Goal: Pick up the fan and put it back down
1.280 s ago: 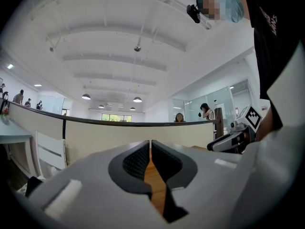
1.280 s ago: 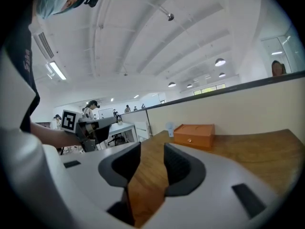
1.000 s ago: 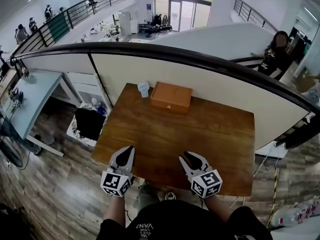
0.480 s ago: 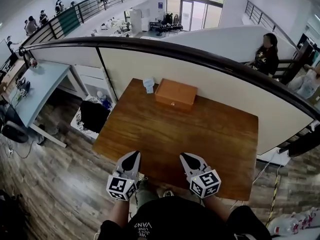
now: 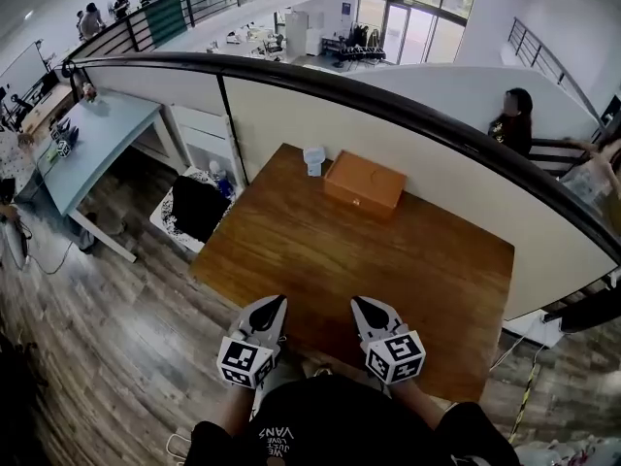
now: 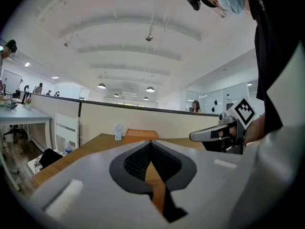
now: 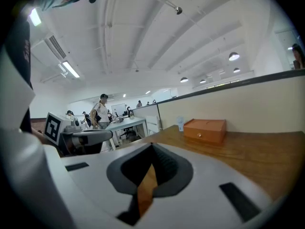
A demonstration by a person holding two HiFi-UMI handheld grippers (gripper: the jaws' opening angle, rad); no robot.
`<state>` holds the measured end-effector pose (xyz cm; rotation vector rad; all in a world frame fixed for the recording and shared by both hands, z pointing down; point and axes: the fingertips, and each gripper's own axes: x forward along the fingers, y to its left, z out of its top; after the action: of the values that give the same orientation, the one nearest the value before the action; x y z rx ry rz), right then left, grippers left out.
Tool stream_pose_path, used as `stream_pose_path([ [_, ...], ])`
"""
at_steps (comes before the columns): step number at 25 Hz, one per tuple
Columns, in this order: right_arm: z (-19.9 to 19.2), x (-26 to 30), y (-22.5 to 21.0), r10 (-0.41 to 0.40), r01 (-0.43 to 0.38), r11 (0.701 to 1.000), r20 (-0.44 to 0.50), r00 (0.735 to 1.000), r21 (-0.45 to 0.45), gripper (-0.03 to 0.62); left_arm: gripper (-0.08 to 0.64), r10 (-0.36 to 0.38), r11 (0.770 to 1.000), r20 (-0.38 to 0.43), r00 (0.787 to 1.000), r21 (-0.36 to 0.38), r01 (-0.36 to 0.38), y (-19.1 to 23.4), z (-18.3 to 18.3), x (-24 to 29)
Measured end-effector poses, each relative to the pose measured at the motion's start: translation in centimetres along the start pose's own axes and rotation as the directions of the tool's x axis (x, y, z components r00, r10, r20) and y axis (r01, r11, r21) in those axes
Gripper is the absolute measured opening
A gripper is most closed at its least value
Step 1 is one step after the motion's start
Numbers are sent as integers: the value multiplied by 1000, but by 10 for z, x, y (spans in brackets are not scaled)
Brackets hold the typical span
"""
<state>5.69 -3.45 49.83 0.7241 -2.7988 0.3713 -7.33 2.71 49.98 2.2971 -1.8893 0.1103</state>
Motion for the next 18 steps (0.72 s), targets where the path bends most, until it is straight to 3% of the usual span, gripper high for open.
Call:
stream_pose_path([
  [18, 4, 16, -6, -3, 2, 1000, -25, 1000, -22, 11, 11, 11, 1000, -2, 1000, -18, -11, 16, -1, 9],
])
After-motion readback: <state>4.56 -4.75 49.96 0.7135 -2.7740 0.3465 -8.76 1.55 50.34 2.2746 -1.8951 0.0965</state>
